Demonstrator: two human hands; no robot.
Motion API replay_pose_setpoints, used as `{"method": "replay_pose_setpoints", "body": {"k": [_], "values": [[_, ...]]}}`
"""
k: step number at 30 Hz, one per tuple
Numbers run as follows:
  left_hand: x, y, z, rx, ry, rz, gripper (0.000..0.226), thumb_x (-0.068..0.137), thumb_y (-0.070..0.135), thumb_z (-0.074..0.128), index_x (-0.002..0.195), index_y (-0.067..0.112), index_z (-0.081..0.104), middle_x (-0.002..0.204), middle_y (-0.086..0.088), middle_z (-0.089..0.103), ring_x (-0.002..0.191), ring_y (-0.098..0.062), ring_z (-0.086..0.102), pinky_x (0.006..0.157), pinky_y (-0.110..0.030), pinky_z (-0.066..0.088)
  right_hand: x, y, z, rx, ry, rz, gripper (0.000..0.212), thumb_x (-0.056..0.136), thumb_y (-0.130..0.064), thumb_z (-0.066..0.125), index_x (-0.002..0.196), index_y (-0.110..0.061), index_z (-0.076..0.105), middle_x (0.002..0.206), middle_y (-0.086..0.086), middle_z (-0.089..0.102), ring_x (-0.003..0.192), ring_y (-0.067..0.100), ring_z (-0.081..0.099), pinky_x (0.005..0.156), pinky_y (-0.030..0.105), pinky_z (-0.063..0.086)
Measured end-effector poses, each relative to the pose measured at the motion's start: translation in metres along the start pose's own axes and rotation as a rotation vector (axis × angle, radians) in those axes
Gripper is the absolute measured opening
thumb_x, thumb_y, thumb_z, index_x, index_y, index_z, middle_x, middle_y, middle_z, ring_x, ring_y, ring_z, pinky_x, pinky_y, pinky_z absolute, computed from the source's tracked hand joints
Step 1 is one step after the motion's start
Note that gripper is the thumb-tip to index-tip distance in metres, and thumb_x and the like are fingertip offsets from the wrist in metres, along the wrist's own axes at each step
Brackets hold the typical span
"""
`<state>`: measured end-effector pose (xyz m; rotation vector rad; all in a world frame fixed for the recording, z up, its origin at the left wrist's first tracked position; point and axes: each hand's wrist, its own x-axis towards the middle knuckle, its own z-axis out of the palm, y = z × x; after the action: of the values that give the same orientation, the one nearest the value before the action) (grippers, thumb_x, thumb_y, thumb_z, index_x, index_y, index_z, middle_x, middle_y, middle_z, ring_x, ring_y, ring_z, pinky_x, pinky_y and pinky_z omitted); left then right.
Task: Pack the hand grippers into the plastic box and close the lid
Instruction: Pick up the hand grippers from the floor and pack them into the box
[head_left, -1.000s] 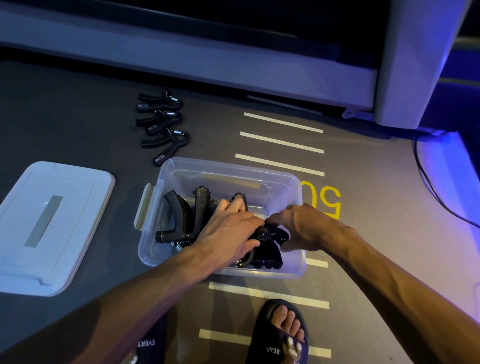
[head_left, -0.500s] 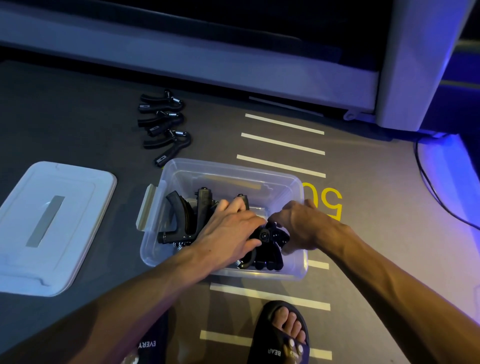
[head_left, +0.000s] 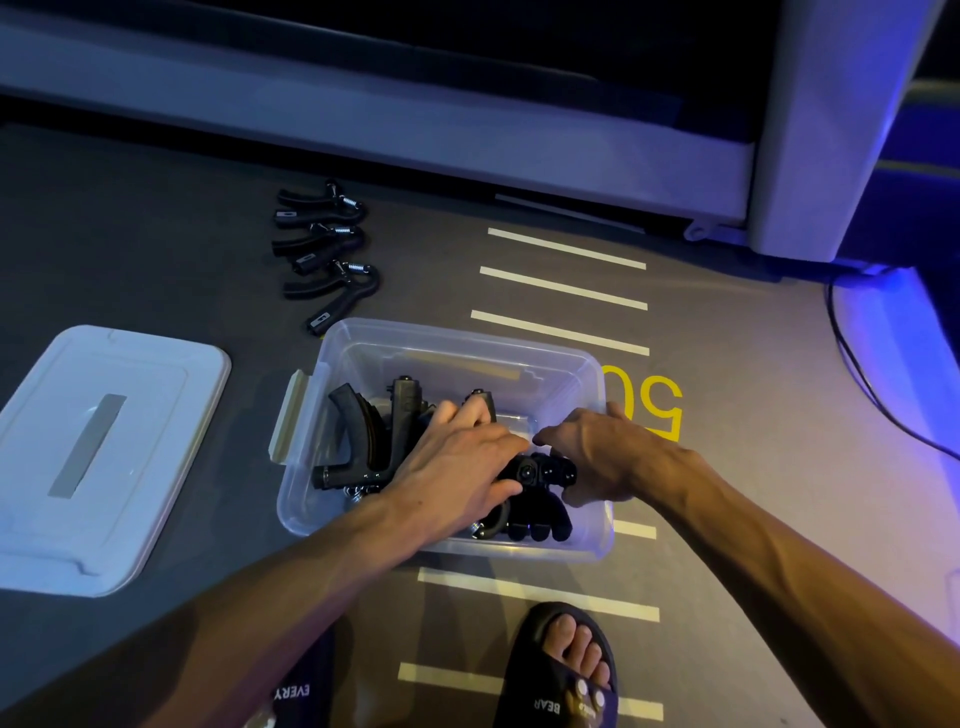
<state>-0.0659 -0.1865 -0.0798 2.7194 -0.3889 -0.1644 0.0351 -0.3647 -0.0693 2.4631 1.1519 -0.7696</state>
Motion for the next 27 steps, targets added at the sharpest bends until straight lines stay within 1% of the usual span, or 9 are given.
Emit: {"method": "replay_pose_setpoints", "body": {"k": [3,6,9,13,15,18,21,25,27], "values": [[0.001,0.000,0.000,-0.004,-0.006,-0.002,0.050,0.094,0.056,0.058,0.138,0.033,0.056,0.116,0.017,0.065,0.107,-0.013,0.036,0.088,-0.034,0.027,0.001,0.000,0.002,-0.001,-0.007,-0.006,0.053,0.073,-0.047,0.071,0.120,-0.029,0.054,0.109,0.003,0.067,0.115,0.026,0.054,0.083,0.042,0.027],[0.002,0.001,0.001,-0.007,-0.006,0.001,0.051,0.093,0.056,0.058,0.139,0.033,0.055,0.118,0.016,0.065,0.107,-0.013,0.036,0.088,-0.034,0.028,0.002,0.000,0.003,0.026,-0.026,0.006,0.061,0.072,-0.053,0.072,0.125,-0.031,0.052,0.112,0.003,0.067,0.117,0.025,0.053,0.089,0.043,0.030],[0.001,0.001,0.001,-0.001,-0.005,0.005,0.052,0.094,0.056,0.058,0.140,0.033,0.055,0.118,0.016,0.065,0.107,-0.014,0.037,0.088,-0.035,0.029,0.000,0.000,0.001,0.021,-0.023,0.003,0.053,0.077,-0.046,0.072,0.123,-0.028,0.054,0.113,0.003,0.066,0.119,0.025,0.051,0.095,0.046,0.032],[0.002,0.001,0.002,0.004,-0.003,0.009,0.052,0.094,0.056,0.057,0.141,0.034,0.055,0.118,0.017,0.065,0.108,-0.014,0.036,0.089,-0.034,0.029,0.000,0.004,0.003,0.043,0.002,-0.017,0.035,0.077,-0.041,0.069,0.108,-0.026,0.058,0.104,0.003,0.065,0.113,0.025,0.054,0.087,0.042,0.031],[0.003,0.001,0.003,-0.004,0.002,0.010,0.052,0.093,0.056,0.058,0.140,0.034,0.055,0.118,0.018,0.066,0.106,-0.013,0.035,0.086,-0.033,0.026,0.002,0.008,0.003,0.069,-0.009,-0.023,0.033,0.076,-0.041,0.069,0.104,-0.027,0.058,0.098,0.002,0.068,0.110,0.023,0.055,0.082,0.039,0.027],[0.004,0.000,0.005,0.000,0.004,0.013,0.051,0.093,0.056,0.059,0.138,0.034,0.057,0.116,0.017,0.067,0.104,-0.013,0.035,0.086,-0.034,0.027,0.007,0.011,0.002,0.108,-0.053,-0.022,0.030,0.077,-0.038,0.068,0.103,-0.028,0.057,0.091,0.006,0.071,0.108,0.019,0.057,0.081,0.036,0.025],[0.005,0.001,0.007,0.003,0.006,0.024,0.049,0.092,0.056,0.059,0.136,0.034,0.059,0.113,0.018,0.068,0.102,-0.013,0.035,0.085,-0.033,0.026,0.010,0.012,0.002,0.139,-0.071,-0.020,0.028,0.079,-0.038,0.069,0.103,-0.029,0.056,0.094,0.001,0.068,0.108,0.022,0.058,0.082,0.037,0.026],[0.005,0.001,0.007,0.009,0.013,0.036,0.047,0.091,0.057,0.060,0.132,0.034,0.062,0.110,0.017,0.069,0.102,-0.014,0.037,0.083,-0.033,0.028,0.010,0.010,-0.004,0.095,-0.132,-0.018,0.031,0.083,-0.039,0.067,0.110,-0.027,0.057,0.104,0.003,0.065,0.115,0.023,0.055,0.091,0.041,0.034],[0.004,0.001,0.008,0.017,0.012,0.039,0.046,0.093,0.056,0.058,0.132,0.034,0.061,0.111,0.017,0.069,0.103,-0.014,0.038,0.084,-0.034,0.028,0.010,0.010,-0.005,0.091,-0.137,-0.023,0.031,0.085,-0.038,0.067,0.111,-0.026,0.057,0.107,0.003,0.064,0.117,0.023,0.055,0.094,0.041,0.035]]}}
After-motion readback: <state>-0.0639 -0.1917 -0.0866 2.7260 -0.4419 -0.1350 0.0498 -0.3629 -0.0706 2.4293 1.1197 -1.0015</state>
